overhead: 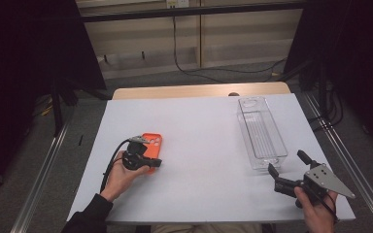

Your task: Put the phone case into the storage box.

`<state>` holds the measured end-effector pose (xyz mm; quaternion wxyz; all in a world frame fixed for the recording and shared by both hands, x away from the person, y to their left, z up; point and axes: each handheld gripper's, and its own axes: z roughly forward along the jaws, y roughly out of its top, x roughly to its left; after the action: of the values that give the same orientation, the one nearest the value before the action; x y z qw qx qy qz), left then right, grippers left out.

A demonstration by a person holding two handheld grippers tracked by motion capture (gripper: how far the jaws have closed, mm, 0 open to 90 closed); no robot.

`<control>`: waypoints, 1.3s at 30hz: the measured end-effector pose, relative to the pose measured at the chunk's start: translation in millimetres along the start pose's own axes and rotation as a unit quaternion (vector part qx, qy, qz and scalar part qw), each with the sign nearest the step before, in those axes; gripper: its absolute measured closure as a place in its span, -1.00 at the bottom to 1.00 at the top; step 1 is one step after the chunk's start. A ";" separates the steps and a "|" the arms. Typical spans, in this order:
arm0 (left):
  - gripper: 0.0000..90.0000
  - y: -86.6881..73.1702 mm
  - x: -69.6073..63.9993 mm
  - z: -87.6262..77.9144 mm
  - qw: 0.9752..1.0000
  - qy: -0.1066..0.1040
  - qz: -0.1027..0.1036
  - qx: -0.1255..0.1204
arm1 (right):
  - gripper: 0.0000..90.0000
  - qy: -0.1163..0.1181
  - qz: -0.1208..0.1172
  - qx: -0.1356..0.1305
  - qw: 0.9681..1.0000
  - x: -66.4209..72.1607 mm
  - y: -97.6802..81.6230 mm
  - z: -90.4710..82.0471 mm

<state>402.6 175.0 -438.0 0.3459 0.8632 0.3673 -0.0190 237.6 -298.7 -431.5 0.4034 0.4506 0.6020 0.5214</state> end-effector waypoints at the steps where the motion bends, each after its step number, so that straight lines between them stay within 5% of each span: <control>1: 1.00 -0.6 0.2 -0.5 1.000 0.000 -0.003 0.000 | -1.00 -0.001 0.000 -0.001 1.000 0.0 0.0 0.2; 39: 1.00 -18.5 5.8 -13.5 1.000 0.026 -0.001 -0.002 | -1.00 0.003 0.000 -0.001 1.000 0.4 0.2 -0.3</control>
<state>391.9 195.9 -440.3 0.3375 0.8623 0.3775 0.0038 237.3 -298.4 -431.3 0.4017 0.4485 0.6029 0.5234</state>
